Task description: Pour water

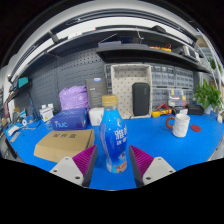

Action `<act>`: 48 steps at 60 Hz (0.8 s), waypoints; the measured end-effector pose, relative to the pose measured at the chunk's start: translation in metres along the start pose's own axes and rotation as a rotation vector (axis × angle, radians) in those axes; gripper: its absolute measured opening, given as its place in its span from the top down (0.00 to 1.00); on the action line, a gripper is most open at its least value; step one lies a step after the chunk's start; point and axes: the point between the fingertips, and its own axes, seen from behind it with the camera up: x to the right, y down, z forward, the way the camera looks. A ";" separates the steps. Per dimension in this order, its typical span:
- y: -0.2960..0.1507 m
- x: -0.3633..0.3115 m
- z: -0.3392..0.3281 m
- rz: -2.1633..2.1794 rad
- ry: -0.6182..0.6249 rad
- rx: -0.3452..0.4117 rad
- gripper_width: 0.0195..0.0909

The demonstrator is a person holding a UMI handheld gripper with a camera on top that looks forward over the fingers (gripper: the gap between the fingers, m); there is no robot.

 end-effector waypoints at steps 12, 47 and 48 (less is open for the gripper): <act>-0.002 0.002 0.044 -0.040 0.000 0.014 0.40; -0.010 0.005 0.070 -0.049 -0.069 0.101 0.82; -0.010 0.005 0.070 -0.041 -0.072 0.095 0.82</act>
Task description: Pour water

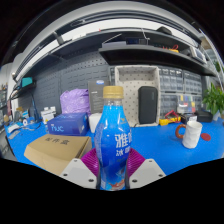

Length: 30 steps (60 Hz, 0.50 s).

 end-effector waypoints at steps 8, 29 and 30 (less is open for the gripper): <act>-0.015 0.025 0.002 0.121 0.009 -0.025 0.82; -0.083 0.131 0.029 0.919 -0.038 -0.055 0.82; -0.084 0.135 0.030 0.953 -0.039 -0.057 0.81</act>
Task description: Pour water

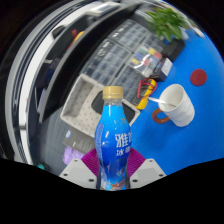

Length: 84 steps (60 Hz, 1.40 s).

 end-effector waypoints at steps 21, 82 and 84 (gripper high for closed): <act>-0.045 0.025 0.009 0.632 -0.006 -0.091 0.82; -0.258 0.056 -0.036 -0.641 0.160 0.159 0.81; -0.267 0.065 -0.037 -0.702 0.181 0.165 0.82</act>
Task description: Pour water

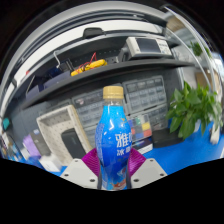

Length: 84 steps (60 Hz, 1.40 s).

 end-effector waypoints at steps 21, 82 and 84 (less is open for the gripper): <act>0.065 0.109 0.041 -0.209 0.123 -0.075 0.82; 0.152 0.104 -0.028 -0.250 0.185 -0.165 0.36; 0.154 0.096 -0.037 -0.258 0.184 -0.173 0.36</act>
